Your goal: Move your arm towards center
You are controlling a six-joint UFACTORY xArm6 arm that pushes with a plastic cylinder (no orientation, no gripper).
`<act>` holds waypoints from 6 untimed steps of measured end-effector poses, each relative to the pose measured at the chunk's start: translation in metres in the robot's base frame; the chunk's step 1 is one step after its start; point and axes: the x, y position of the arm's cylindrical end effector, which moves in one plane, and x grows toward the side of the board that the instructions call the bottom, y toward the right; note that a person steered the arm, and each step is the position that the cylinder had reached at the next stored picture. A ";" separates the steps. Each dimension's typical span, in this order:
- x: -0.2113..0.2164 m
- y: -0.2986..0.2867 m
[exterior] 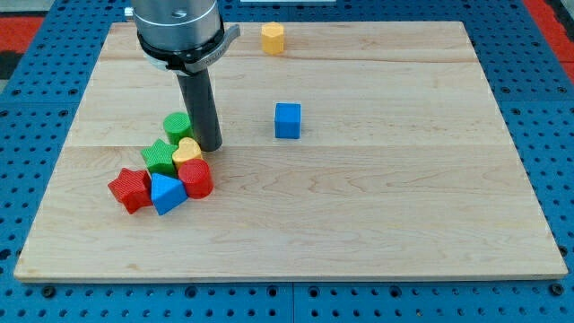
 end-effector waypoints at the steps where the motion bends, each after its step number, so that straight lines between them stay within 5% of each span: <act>1: -0.003 0.004; 6: -0.002 0.113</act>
